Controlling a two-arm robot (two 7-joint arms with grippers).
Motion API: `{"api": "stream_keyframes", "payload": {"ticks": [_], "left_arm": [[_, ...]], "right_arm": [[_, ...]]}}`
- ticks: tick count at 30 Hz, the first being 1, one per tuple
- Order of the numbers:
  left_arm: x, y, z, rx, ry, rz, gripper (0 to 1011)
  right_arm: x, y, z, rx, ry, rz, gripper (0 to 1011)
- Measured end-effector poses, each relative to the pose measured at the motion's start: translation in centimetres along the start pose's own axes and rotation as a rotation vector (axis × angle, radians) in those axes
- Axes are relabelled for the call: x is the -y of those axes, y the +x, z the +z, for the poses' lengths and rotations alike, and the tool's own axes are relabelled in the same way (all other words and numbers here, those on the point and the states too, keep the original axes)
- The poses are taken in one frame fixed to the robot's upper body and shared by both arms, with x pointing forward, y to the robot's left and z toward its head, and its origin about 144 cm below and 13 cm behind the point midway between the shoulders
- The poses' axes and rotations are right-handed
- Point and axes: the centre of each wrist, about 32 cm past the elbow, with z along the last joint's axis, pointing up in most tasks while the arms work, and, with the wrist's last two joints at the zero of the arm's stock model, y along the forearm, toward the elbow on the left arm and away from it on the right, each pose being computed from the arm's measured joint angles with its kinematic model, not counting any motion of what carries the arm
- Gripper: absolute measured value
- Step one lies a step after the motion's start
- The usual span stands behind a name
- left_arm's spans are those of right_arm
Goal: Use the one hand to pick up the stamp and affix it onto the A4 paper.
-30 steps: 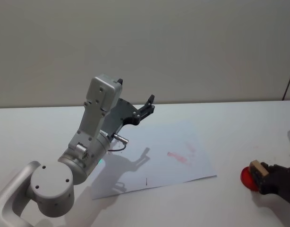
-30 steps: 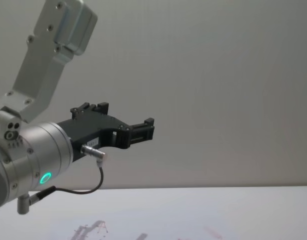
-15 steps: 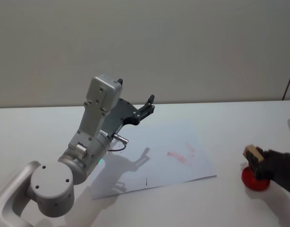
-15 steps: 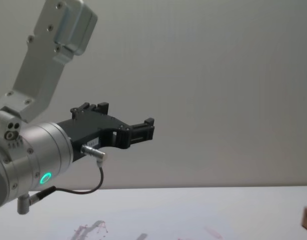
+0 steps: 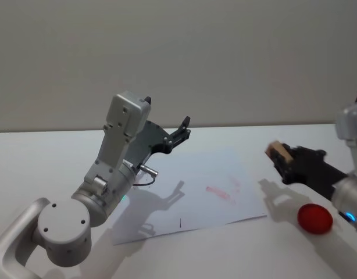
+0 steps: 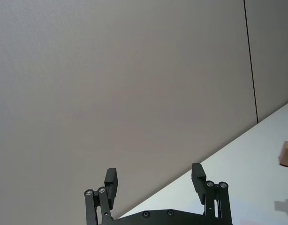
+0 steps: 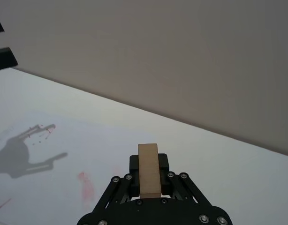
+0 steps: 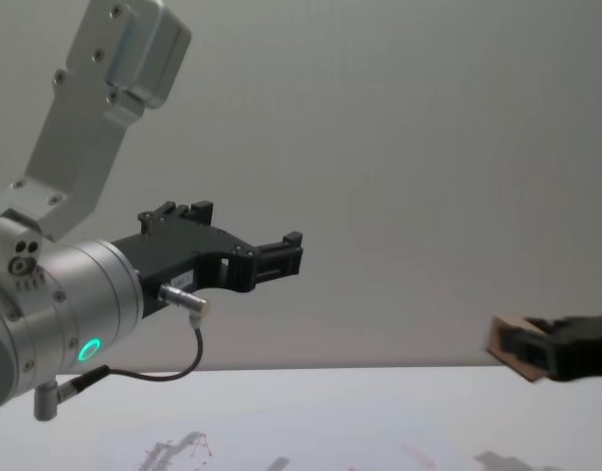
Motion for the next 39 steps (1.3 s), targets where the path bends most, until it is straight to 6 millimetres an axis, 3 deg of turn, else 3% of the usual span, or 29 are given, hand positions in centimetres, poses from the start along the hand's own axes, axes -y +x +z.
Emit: {"api": "stream_keyframes", "payload": {"ticks": [18,27,39], "left_arm": [[0.0,0.0,0.0,0.0,0.0,0.0,1001],[0.0,0.0,0.0,0.0,0.0,0.0,1001],[0.0,0.0,0.0,0.0,0.0,0.0,1001]], "right_arm": [[-7.0,0.1,-0.5,0.017,-0.085,0.191,217],[-8.7,0.0,-1.2,0.077,-0.173,0.241,217],[-9.6,-0.2,-1.7,0.103,-0.217,0.262,217]]}}
